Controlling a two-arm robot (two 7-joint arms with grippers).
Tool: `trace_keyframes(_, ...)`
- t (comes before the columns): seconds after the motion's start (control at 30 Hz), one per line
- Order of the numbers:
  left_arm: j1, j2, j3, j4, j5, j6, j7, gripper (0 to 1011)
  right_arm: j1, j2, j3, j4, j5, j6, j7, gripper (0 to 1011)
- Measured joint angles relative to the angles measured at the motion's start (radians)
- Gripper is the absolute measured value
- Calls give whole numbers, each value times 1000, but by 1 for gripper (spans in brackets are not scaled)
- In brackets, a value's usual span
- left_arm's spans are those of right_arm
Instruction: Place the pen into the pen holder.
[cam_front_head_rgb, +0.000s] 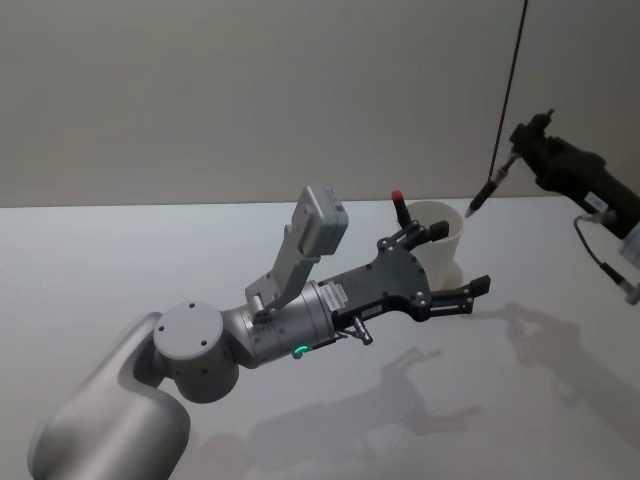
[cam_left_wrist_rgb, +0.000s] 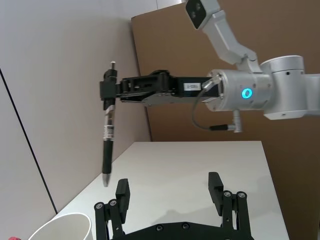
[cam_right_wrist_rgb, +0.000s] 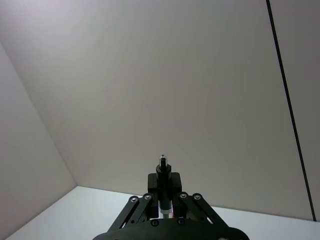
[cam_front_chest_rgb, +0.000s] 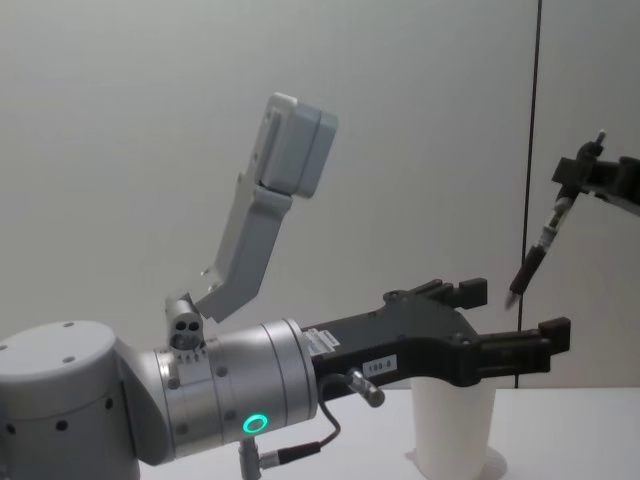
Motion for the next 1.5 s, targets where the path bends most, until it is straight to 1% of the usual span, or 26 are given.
trace_keyframes(0.2,0,0,0,0,0,0,0,1000,61,-13,-11,80,-43,-23,36,132)
trace_keyframes(0.23,0,0,0,0,0,0,0,1000,77,-16,-13,102,-52,-28,45,132)
trace_keyframes(0.47,0,0,0,0,0,0,0,1000,134,-29,-24,179,-87,-45,84,131)
trace_keyframes(0.67,0,0,0,0,0,0,0,1000,203,-45,-35,278,-119,-61,131,132)
trace_keyframes(0.73,0,0,0,0,0,0,0,1000,224,-51,-38,311,-126,-65,145,132)
trace_keyframes(0.77,0,0,0,0,0,0,0,1000,224,-51,-38,311,-126,-65,145,132)
trace_keyframes(0.87,0,0,0,0,0,0,0,1000,262,-60,-44,363,-136,-72,168,132)
trace_keyframes(0.9,0,0,0,0,0,0,0,1000,262,-60,-44,363,-136,-72,168,132)
trace_keyframes(0.97,0,0,0,0,0,0,0,1000,293,-68,-48,415,-143,-77,185,132)
trace_keyframes(1.03,0,0,0,0,0,0,0,1000,307,-71,-50,438,-145,-80,193,132)
trace_keyframes(1.1,0,0,0,0,0,0,0,1000,331,-77,-53,476,-148,-83,204,132)
trace_keyframes(1.13,0,0,0,0,0,0,0,1000,331,-77,-53,476,-148,-83,204,132)
trace_keyframes(1.2,0,0,0,0,0,0,0,1000,359,-85,-57,522,-152,-86,219,132)
trace_keyframes(1.3,0,0,0,0,0,0,0,1000,381,-91,-60,560,-154,-88,231,132)
trace_keyframes(1.4,0,0,0,0,0,0,0,1000,415,-100,-67,619,-160,-93,249,132)
trace_keyframes(1.5,0,0,0,0,0,0,0,1000,433,-105,-71,652,-165,-97,263,132)
